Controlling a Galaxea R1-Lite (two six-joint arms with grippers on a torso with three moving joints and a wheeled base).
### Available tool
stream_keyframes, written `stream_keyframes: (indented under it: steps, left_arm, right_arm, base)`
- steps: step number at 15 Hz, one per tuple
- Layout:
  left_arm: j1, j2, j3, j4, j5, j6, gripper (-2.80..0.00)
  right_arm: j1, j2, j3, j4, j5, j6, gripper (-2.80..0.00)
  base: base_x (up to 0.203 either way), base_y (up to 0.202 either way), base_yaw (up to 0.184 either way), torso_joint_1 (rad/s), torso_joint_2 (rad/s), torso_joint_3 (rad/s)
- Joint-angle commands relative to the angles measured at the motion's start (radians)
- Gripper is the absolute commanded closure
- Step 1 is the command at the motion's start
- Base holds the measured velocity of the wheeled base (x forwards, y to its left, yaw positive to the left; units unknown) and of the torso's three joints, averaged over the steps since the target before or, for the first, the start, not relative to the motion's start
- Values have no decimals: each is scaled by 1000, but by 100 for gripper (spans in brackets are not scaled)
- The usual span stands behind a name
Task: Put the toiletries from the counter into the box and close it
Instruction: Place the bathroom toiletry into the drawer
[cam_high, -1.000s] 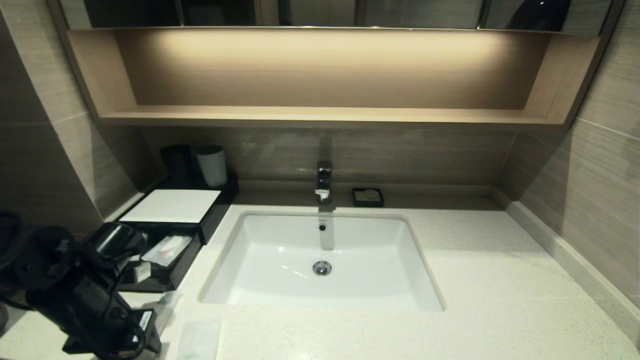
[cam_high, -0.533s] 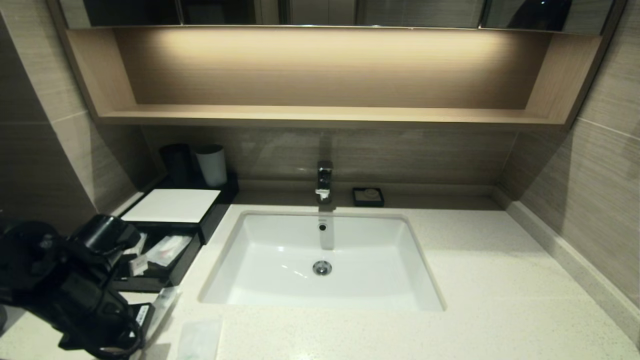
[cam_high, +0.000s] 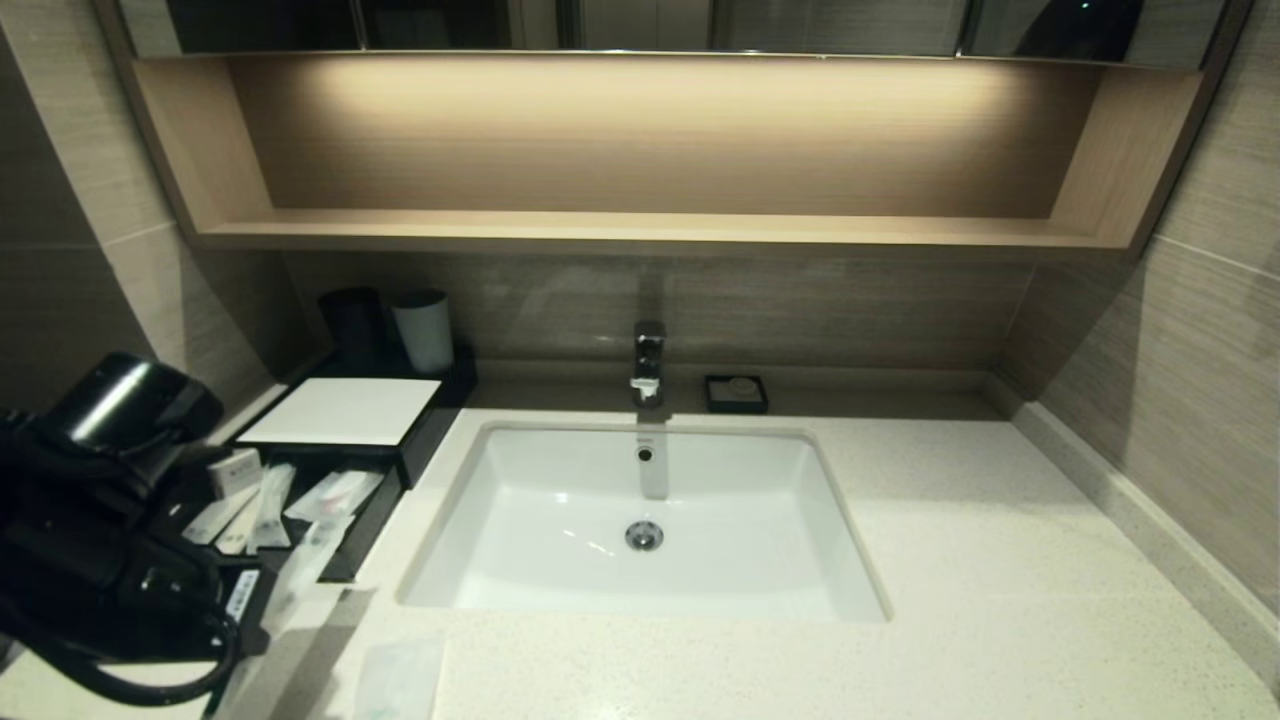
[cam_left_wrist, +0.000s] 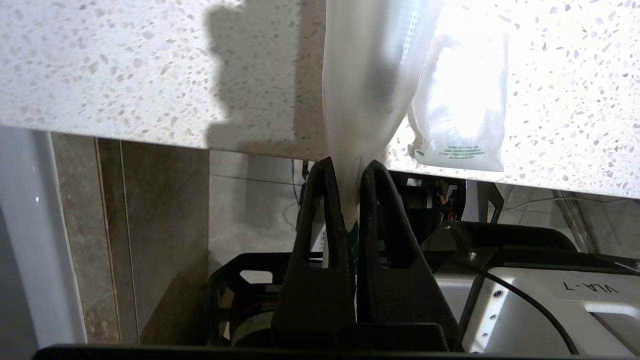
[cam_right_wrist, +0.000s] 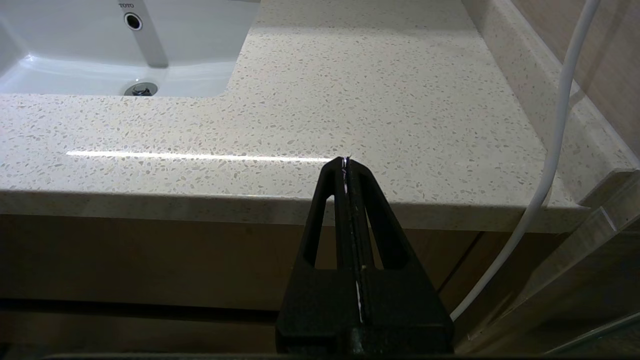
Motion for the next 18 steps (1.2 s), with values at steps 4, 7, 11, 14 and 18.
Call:
stream_keyframes:
  steps: [4, 7, 11, 14, 18]
  left_arm:
    - [135, 107, -190, 34, 54, -18, 0]
    - [235, 234, -325, 43, 62, -16, 0]
    - [327, 440, -491, 80, 57, 13, 0]
    - [354, 510, -547, 145, 52, 20, 0]
    - [350, 506, -549, 210, 50, 21, 0]
  right_arm:
    - [0, 0, 0, 1, 0, 0, 0]
    - [0, 0, 0, 1, -1, 0, 0]
    - [0, 0, 0, 1, 0, 0, 0]
    - [0, 0, 0, 1, 0, 0, 0]
    - [1, 0, 0, 1, 0, 0, 0]
  base:
    - [0, 0, 0, 0, 0, 0]
    - [0, 0, 0, 0, 0, 0]
    - [0, 0, 0, 0, 0, 0]
    - [0, 0, 0, 0, 0, 0]
    - [0, 0, 0, 0, 0, 0]
